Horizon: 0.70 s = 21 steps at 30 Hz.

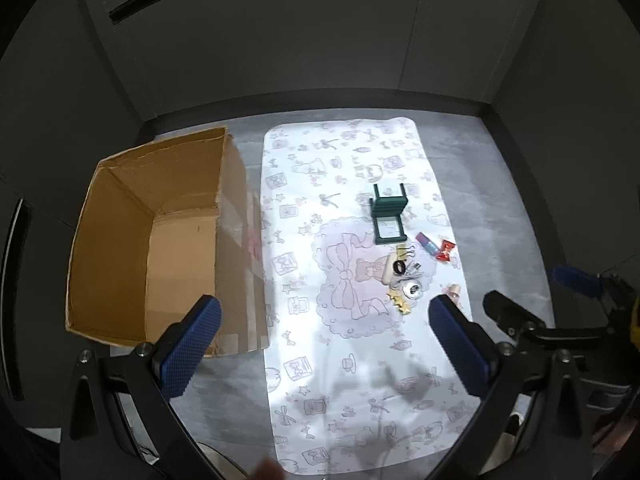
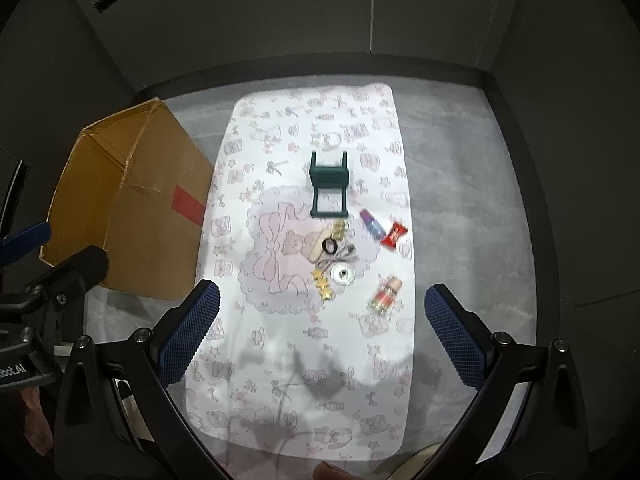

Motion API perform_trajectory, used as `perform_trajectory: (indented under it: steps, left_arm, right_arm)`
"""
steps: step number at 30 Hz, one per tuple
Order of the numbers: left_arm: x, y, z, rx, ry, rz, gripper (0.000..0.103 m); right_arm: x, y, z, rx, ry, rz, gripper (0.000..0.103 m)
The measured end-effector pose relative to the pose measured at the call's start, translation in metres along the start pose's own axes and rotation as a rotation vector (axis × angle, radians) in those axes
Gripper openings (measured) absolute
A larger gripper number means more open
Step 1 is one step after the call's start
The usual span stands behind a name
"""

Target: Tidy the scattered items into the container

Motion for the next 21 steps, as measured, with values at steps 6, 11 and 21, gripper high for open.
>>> perform_trajectory:
  steps: [6, 11, 21]
  left_arm:
    - [-0.001, 0.014, 0.001, 0.027, -0.042, -0.155, 0.103]
    - [0.0, -0.005, 0.003, -0.003, -0.019, -0.088, 0.103]
    - [-0.003, -0.012, 0.002, -0.003, 0.0, -0.08, 0.103]
  right_arm:
    - [0.002, 0.0, -0.002, -0.005, -0.072, -0.006, 0.103]
    - [-0.003, 0.001, -0.002, -0.015, -0.046, -0.015, 0.103]
    - [-0.013, -0.002, -0.005, 0.014, 0.057, -0.063, 0.103]
Point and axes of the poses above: each gripper's, at about its wrist camera, not at the fingertips, and x roughly the way its jaws point, y to its right, z to its underside, the point moved 3 cm from there along x, roughly the way its jaws point, and after that the axes turned 9 degrees about -z, right-handed, at the moved point
